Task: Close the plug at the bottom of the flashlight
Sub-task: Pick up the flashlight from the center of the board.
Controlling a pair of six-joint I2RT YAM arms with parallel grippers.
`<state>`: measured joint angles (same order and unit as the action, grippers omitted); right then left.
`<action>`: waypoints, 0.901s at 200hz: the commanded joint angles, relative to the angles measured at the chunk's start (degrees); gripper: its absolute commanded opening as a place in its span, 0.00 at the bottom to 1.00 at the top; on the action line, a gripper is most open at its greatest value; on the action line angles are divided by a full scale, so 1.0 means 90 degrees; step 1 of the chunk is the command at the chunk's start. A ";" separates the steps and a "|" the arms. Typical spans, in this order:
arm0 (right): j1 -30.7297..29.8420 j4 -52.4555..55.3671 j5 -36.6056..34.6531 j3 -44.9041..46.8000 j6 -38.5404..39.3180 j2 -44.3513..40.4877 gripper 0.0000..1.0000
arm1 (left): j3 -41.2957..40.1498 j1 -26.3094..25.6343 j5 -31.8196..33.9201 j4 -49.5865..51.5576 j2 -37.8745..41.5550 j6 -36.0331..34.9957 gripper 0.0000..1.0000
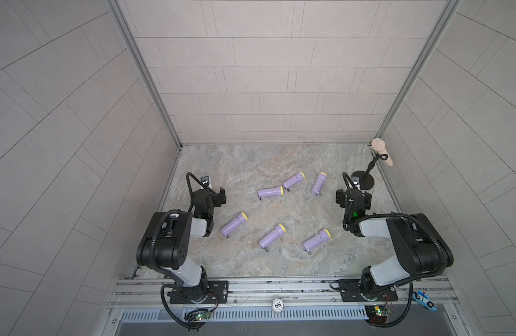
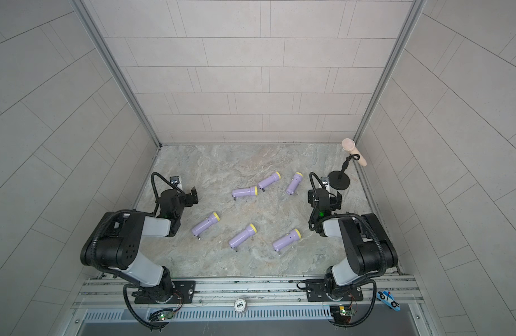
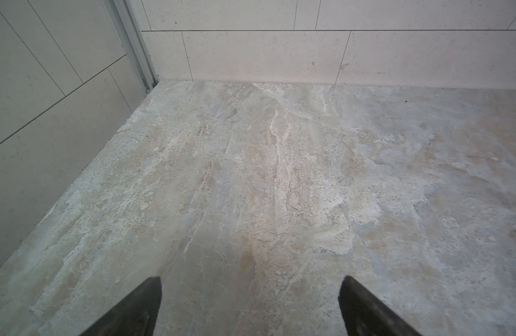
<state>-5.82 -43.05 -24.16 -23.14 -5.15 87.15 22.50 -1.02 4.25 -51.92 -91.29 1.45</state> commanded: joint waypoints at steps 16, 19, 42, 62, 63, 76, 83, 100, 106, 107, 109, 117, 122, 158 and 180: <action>0.0026 0.0045 0.0021 -0.0104 -0.0051 -0.0075 1.00 | 0.0078 0.0029 -0.0033 -0.0032 0.0026 -0.0074 1.00; 0.0018 0.0038 0.0019 -0.0105 -0.0052 -0.0070 1.00 | 0.0085 0.0027 -0.0033 -0.0032 0.0026 -0.0077 1.00; 0.0020 0.0045 0.0019 -0.0111 -0.0053 -0.0070 1.00 | 0.0087 0.0024 -0.0089 -0.0030 0.0019 -0.0066 1.00; 0.0022 0.0043 0.0019 -0.0104 -0.0053 -0.0072 1.00 | 0.0079 0.0031 -0.0110 -0.0041 0.0018 -0.0054 1.00; 0.0022 0.0045 0.0019 -0.0100 -0.0053 -0.0073 1.00 | 0.0079 0.0028 -0.0101 -0.0041 0.0017 -0.0054 1.00; 0.0017 0.0026 0.0019 -0.0096 -0.0053 -0.0090 1.00 | 0.0009 0.0036 -0.0297 -0.0166 0.0050 -0.0118 1.00; 0.0012 -0.0064 0.0009 -0.0056 0.0013 -0.0136 1.00 | -0.0055 0.0036 -0.0416 -0.0256 0.0134 -0.0129 1.00; 0.0005 0.0784 -0.0034 -0.0328 0.0030 -0.0665 1.00 | -0.0119 0.0030 -0.0223 0.0146 0.0718 -0.0107 1.00; 0.0005 0.1614 -0.0083 -0.0617 -0.0088 -0.1003 1.00 | -0.0083 0.0027 -0.0246 0.0376 0.0937 -0.0114 1.00; 0.0004 0.1685 -0.0091 -0.0649 -0.0080 -0.1042 1.00 | -0.0076 0.0031 -0.0247 0.0426 0.0965 -0.0118 1.00; -0.0002 0.1811 -0.0109 -0.0717 -0.0072 -0.1102 1.00 | -0.0063 0.0029 -0.0255 0.0510 0.1015 -0.0126 1.00; -0.0086 0.2305 -0.0209 -0.0926 -0.0171 -0.1401 1.00 | -0.0049 0.0034 -0.0245 0.0711 0.1287 -0.0125 1.00; -0.0157 0.2585 -0.0287 -0.1061 -0.0333 -0.1602 1.00 | -0.0080 0.0025 -0.0220 0.0795 0.1477 -0.0128 1.00; -0.0532 0.4167 0.0455 -0.2099 -0.1503 -0.2577 1.00 | -0.0214 -0.0006 0.0162 0.1305 0.3072 0.0982 1.00; -0.0505 0.5184 0.0520 -0.2510 -0.3113 -0.2929 1.00 | 0.0170 -0.0008 0.0016 0.2144 0.3680 0.1860 1.00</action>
<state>-10.61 -11.68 -21.32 -43.31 -16.53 63.61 21.26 -1.13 4.14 -41.21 -62.63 8.29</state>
